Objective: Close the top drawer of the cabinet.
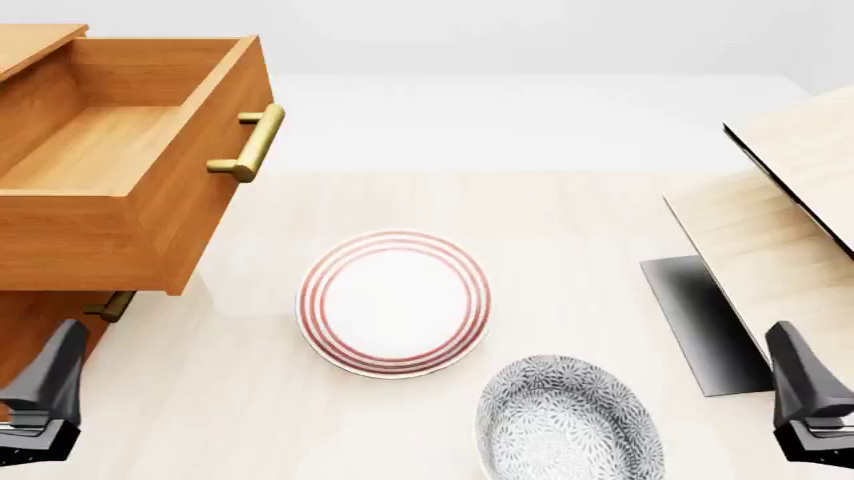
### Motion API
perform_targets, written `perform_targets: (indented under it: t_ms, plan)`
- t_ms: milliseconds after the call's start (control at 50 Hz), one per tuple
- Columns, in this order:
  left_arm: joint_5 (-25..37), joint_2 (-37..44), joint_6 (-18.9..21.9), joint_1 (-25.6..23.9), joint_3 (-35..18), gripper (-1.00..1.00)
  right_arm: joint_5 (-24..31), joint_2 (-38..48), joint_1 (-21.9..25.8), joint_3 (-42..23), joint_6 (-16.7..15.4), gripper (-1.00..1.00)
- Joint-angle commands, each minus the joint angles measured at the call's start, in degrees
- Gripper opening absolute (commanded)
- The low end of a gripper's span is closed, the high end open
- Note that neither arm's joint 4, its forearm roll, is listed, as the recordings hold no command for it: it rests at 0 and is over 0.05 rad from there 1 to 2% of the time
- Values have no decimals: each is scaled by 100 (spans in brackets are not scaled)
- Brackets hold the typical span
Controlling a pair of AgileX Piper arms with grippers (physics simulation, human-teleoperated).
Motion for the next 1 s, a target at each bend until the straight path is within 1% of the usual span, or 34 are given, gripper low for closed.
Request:
perform_targets:
  t_ms: [20, 240, 300, 380, 440, 620, 660, 680, 740, 780, 840, 900, 1000]
  plan:
    - [-10, -46, -42, 74, 40, 100, -7, 29, -3, -15, -1, 100]
    - [-18, -33, -12, 148, 3, 100, -1, 23, -2, -14, -7, 100]
    - [16, -43, -27, 167, -73, 100, -6, 12, 5, -13, -66, 100]
    - [18, -54, -36, 150, -208, 100, -3, 22, -1, -11, -9, 100]
    - [-35, -67, -85, 158, -305, 100, -5, 17, 2, -10, -36, 100]
    - [130, -71, -239, 113, -1104, 100, -2, 15, 2, -9, -28, 100]
    - [143, -71, -222, 81, -1172, 100, -2, 13, 3, -9, -35, 100]
    - [158, -71, -257, 50, -1349, 100, -2, 10, 4, -9, -45, 100]
    - [234, -71, -284, 51, -1492, 100, -1, 10, 4, -9, -44, 100]
    - [245, -71, -347, 55, -1692, 100, 0, 10, 3, -9, -35, 100]
    - [304, -71, -222, -7, -1934, 100, 1, 10, 2, -8, -31, 100]
    - [497, -71, -242, -77, -2237, 100, 1, 8, 3, -8, -39, 100]
    - [580, -71, -193, -155, -2416, 100, 2, 7, 4, -9, -39, 100]
